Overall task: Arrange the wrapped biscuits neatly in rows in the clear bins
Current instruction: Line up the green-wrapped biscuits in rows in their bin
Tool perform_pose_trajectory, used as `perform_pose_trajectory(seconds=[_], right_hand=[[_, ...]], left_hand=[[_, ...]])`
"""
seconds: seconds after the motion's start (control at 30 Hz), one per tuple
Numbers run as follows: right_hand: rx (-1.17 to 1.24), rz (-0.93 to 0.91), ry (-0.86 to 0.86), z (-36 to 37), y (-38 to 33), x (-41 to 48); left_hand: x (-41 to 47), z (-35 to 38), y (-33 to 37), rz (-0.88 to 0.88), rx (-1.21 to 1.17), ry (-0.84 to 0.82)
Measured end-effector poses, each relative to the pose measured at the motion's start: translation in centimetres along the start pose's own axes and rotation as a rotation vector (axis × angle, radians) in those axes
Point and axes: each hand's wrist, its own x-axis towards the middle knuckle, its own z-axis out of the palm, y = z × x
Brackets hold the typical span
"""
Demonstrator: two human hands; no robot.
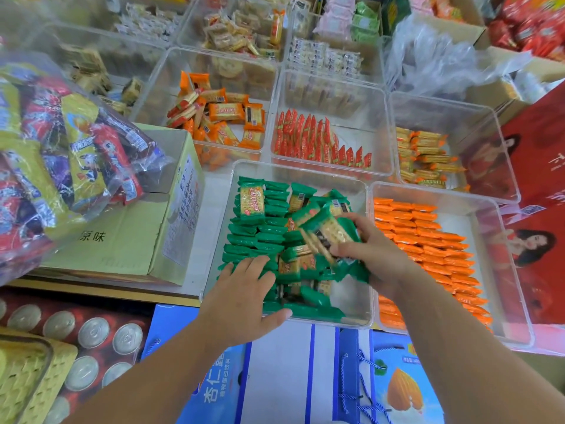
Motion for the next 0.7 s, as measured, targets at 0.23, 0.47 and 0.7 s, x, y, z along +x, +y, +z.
perform_pose_trajectory(seconds=[0.23, 0.47, 0.7], right_hand=[[-0.166, -0.283, 0.075, 7.4, -5.9, 5.8], [-1.050, -0.232, 0.046, 12.2, -4.9, 11.9], [-1.372, -0.060, 0.058, 11.0, -5.1, 12.3]], left_hand=[[-0.1, -0.3, 0.0, -0.006, 0.048, -0.025], [-0.1, -0.5, 0.0, -0.008, 0.042, -0.052], [-0.1, -0.5, 0.1, -0.003, 0.039, -0.063]])
